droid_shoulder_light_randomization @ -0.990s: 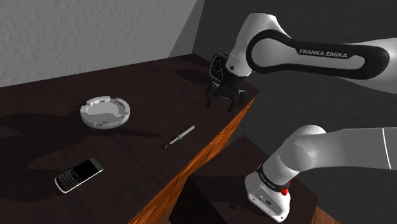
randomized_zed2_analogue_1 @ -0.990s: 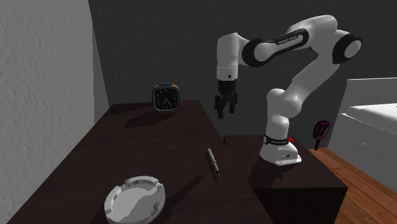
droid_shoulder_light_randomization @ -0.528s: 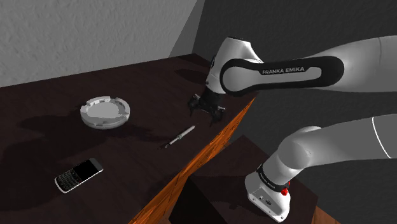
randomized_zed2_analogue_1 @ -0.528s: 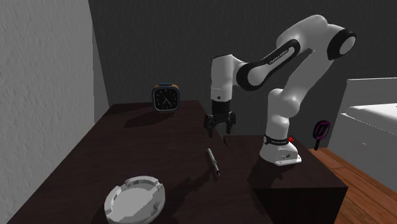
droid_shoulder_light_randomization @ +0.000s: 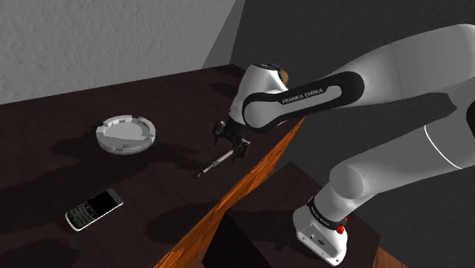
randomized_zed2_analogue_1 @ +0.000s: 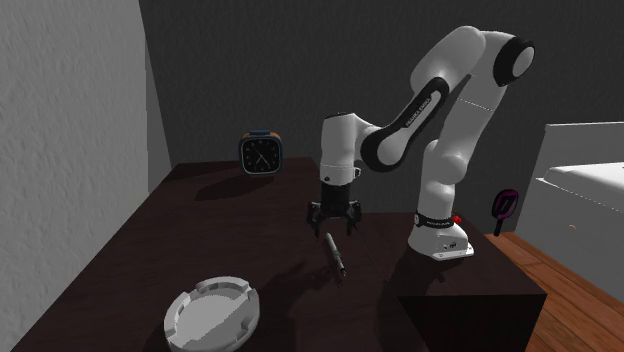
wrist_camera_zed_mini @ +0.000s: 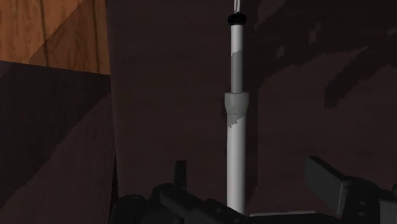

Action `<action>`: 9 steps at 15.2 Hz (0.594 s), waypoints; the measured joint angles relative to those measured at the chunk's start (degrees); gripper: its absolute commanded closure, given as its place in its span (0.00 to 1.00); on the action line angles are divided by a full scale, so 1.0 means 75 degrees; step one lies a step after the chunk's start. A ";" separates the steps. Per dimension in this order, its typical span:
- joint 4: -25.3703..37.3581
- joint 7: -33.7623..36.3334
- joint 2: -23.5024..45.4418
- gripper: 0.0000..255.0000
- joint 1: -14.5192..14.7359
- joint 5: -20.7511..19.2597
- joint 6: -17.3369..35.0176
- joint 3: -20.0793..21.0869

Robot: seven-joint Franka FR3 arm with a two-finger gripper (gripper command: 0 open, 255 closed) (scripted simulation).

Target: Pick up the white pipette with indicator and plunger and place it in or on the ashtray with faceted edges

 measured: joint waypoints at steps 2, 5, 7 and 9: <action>-0.0044 0.0095 0.0258 0.00 -0.0082 -0.0079 0.0298 0.0132; -0.0152 0.0222 0.0582 0.00 -0.0159 -0.0184 0.0719 0.0314; -0.0148 0.0239 0.0678 0.00 -0.0205 -0.0241 0.0806 0.0339; -0.0149 0.0248 0.0702 0.00 -0.0213 -0.0253 0.0832 0.0350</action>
